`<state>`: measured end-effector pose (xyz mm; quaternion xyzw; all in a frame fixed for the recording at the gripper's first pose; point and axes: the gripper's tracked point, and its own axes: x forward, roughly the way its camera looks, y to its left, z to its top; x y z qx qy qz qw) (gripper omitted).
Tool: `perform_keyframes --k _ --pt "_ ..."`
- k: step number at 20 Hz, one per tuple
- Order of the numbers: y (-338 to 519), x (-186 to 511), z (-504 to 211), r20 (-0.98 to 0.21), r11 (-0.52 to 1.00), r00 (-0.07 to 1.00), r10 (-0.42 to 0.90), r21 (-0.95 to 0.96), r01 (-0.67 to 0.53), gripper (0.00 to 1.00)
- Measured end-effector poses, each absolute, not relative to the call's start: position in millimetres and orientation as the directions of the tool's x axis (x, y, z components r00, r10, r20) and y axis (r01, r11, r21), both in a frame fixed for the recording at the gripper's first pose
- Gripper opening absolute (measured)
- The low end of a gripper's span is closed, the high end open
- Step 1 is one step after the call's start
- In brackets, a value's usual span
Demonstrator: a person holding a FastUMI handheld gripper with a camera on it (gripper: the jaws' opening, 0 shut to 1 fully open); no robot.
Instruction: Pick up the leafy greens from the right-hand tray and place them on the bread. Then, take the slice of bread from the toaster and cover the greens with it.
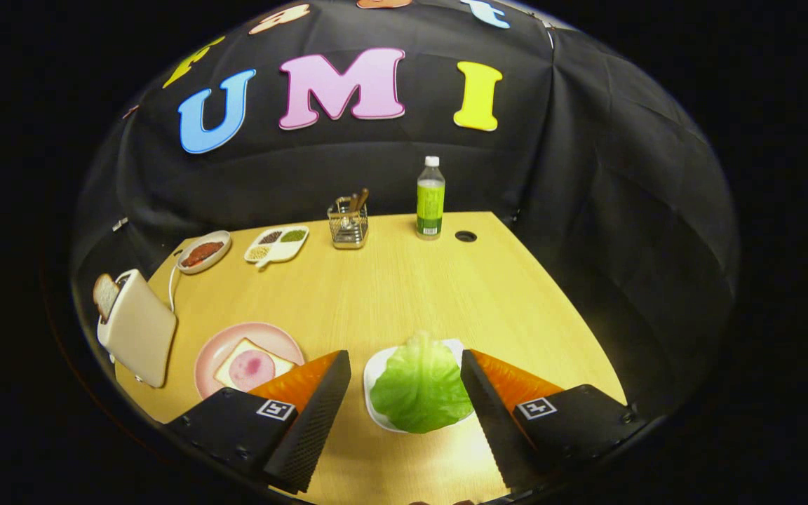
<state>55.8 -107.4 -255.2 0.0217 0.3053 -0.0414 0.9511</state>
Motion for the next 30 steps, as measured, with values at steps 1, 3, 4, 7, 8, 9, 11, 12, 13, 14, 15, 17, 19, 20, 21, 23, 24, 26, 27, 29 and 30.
perform_keyframes --k 1,3,4,7,8,9,11,12,13,14,15,17,19,20,21,23,24,26,27,29,30 --pt "-111.0 58.0 -271.1 -0.605 0.996 0.794 -0.063 0.016 0.092 0.98" --pt "-119.4 61.6 -301.7 -0.650 0.995 0.757 -0.058 0.025 0.097 0.99" --pt "-122.4 63.2 -314.2 -0.665 0.995 0.745 -0.052 0.029 0.096 0.99" --pt "-132.0 71.6 -334.9 -0.681 0.997 0.730 -0.052 0.003 0.075 0.99" --pt "-132.3 73.5 -341.2 -0.687 0.998 0.725 -0.045 0.002 0.064 0.99" --pt "-131.2 75.9 -346.8 -0.693 0.999 0.720 -0.034 0.006 0.053 0.99" --pt "-130.7 75.9 -358.8 -0.714 0.999 0.700 -0.021 0.012 0.042 0.96" --pt "-129.5 73.5 -365.3 -0.728 0.999 0.686 -0.010 0.020 0.036 0.94" --pt "-128.3 67.9 -372.1 -0.755 0.999 0.656 0.005 0.030 0.027 0.90" --pt "-127.2 69.7 -368.7 -0.739 0.999 0.674 0.012 0.031 0.016 0.88" --pt "-128.4 67.9 -371.7 -0.755 1.000 0.656 0.020 0.023 -0.003 0.88" --pt "-128.6 65.3 -371.9 -0.754 1.000 0.657 0.028 0.018 -0.022 0.84" --pt "-125.3 67.7 -372.6 -0.757 0.999 0.652 0.043 0.021 -0.041 0.82" --pt "-125.7 67.7 -371.6 -0.759 0.999 0.650 0.045 0.023 -0.043 0.68" --pt "-125.3 66.8 -370.8 -0.758 0.999 0.650 0.050 0.024 -0.049 0.54" --pt "-125.8 65.2 -369.6 -0.759 0.999 0.649 0.049 0.027 -0.043 0.29" --pt "-125.4 65.6 -370.8 -0.763 0.998 0.644 0.054 0.033 -0.044 0.24" --pt "-127.0 65.0 -369.9 -0.770 0.998 0.635 0.065 0.061 -0.028 0.21" --pt "-126.5 66.6 -370.6 -0.776 0.996 0.625 0.081 0.083 -0.026 0.09" --pt "-126.5 66.3 -368.4 -0.788 0.993 0.606 0.107 0.112 -0.030 0.07" --pt "-126.1 64.5 -368.6 -0.797 0.993 0.593 0.113 0.116 -0.032 0.06"
